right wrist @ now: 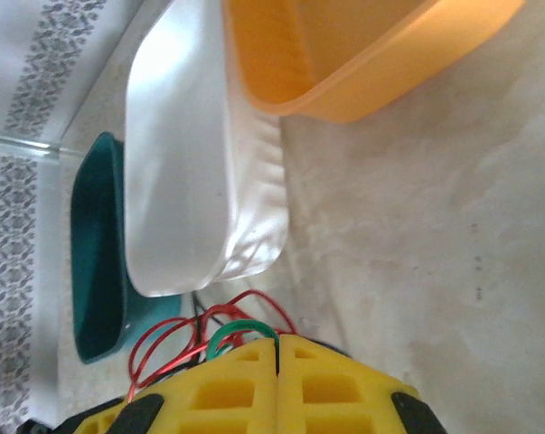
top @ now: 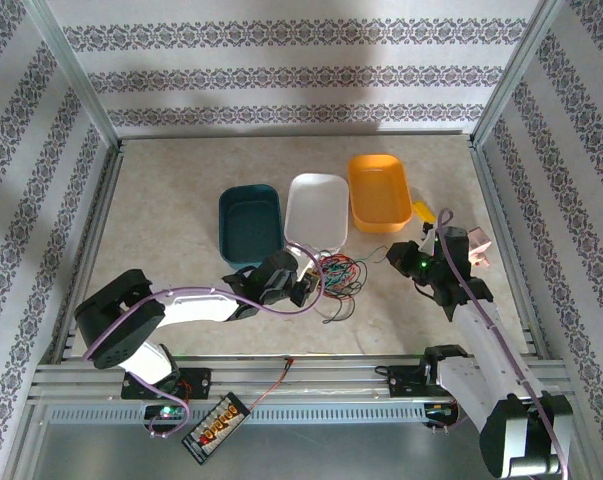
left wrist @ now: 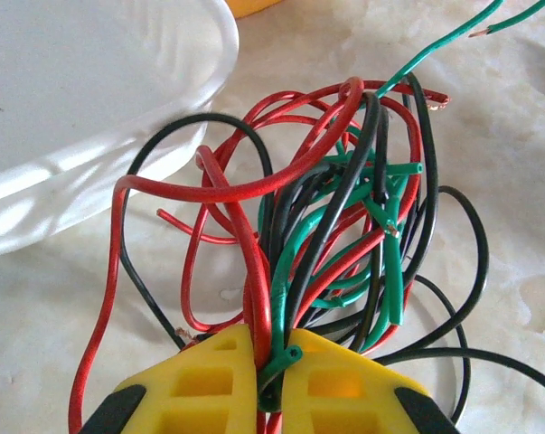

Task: Untangle the cables

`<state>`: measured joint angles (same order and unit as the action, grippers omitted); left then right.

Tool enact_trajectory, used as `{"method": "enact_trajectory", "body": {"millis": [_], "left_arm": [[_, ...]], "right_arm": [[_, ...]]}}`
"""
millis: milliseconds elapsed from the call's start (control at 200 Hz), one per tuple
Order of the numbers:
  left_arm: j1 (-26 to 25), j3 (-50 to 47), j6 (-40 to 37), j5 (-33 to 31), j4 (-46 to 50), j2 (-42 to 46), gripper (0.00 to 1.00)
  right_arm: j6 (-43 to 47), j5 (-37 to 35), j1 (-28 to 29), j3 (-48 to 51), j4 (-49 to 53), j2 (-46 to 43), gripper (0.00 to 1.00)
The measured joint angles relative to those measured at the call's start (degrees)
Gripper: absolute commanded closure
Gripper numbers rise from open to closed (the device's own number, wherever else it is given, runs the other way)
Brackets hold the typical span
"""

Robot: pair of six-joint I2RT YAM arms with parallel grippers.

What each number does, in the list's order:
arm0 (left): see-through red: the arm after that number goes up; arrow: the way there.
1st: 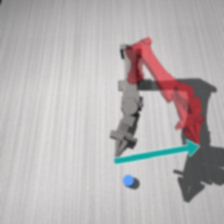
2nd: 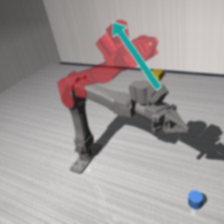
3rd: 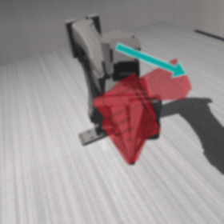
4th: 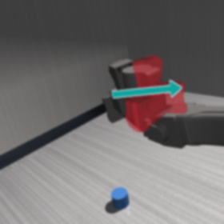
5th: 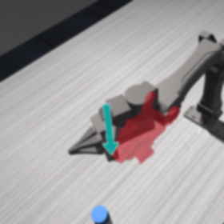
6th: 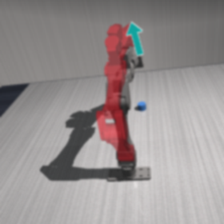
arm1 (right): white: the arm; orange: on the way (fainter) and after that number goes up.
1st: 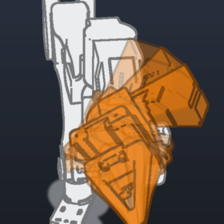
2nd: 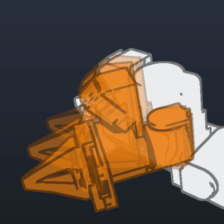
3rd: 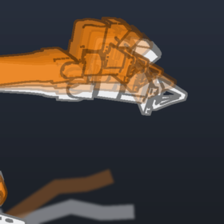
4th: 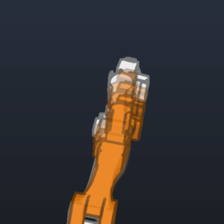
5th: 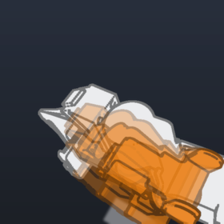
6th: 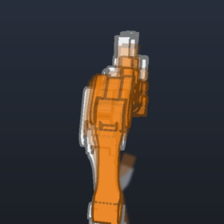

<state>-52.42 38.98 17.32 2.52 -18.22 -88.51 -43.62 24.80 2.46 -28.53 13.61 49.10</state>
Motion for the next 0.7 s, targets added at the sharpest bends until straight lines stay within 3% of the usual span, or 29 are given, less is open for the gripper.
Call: {"method": "enact_trajectory", "body": {"millis": [380,700], "left_arm": [[-0.5,-0.39,-0.17,-2.19,1.57,1.05,1.0],[-0.39,-2.12,-0.22,-5.42,4.98,1.07,1.0]], "right_arm": [[0.46,-8.74,-1.88,-0.55,5.38,1.55,1.0],[2.03,-18.88,-9.22,-3.45,7.65,3.78,1.0]]}}
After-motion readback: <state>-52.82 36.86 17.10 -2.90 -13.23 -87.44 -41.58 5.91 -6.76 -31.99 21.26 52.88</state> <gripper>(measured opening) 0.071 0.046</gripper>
